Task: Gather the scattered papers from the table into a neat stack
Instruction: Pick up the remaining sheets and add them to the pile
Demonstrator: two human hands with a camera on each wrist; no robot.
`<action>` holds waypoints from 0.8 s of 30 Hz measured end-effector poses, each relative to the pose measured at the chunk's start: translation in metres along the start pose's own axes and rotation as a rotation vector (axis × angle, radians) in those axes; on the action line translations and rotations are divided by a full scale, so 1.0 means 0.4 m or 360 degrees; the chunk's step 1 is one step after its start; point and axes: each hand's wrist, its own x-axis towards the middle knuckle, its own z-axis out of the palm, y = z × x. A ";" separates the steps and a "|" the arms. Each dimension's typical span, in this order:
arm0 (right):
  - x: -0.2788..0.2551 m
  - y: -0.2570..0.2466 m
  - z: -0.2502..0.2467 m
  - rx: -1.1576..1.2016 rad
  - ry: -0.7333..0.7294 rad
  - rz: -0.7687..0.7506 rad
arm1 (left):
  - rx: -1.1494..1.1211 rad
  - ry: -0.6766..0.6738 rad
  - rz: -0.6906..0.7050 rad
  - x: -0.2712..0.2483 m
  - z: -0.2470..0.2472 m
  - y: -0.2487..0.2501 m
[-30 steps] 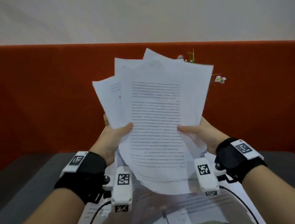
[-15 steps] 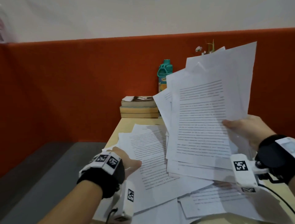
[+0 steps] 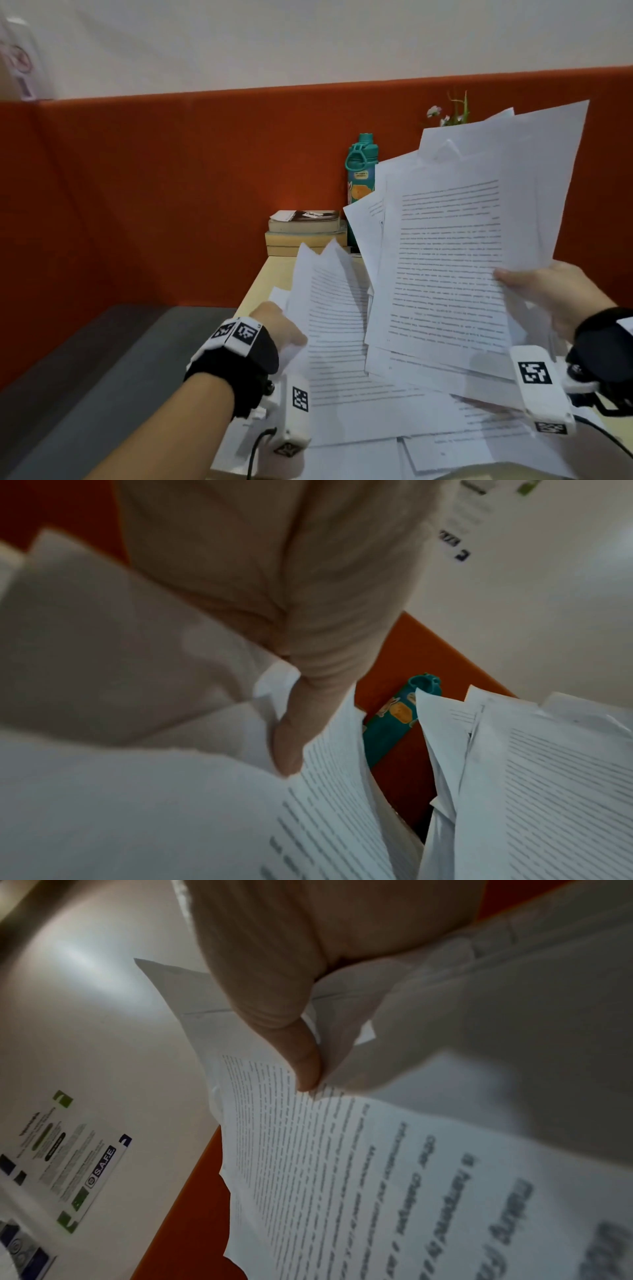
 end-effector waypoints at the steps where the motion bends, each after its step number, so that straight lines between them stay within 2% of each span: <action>1: -0.001 0.004 0.002 0.0009 0.0005 0.0006 | -0.0032 -0.0030 -0.0013 0.004 0.007 -0.007; 5: -0.004 0.004 0.000 0.0063 0.0039 0.0040 | -0.0297 0.0179 0.0224 0.010 -0.004 -0.001; 9: -0.007 0.016 0.001 0.0065 0.0032 0.0052 | -0.0398 0.0235 0.0343 -0.009 -0.036 -0.009; 11: -0.004 0.027 0.004 0.0036 0.0071 0.0054 | -0.0510 0.0477 0.0378 -0.015 -0.072 -0.008; 14: -0.003 0.038 0.012 0.0051 0.0133 0.0086 | -0.0703 0.0809 0.0577 -0.059 -0.165 0.022; 17: -0.010 0.038 0.024 0.0035 0.0117 0.0075 | -0.1090 0.0980 0.0823 -0.117 -0.261 0.067; 20: -0.025 0.028 0.044 0.0044 0.0040 0.0036 | -0.1397 0.0888 0.0794 -0.136 -0.273 0.098; 24: -0.045 0.012 0.074 0.0249 -0.0142 0.0082 | -0.1479 0.0511 0.0594 -0.096 -0.148 0.118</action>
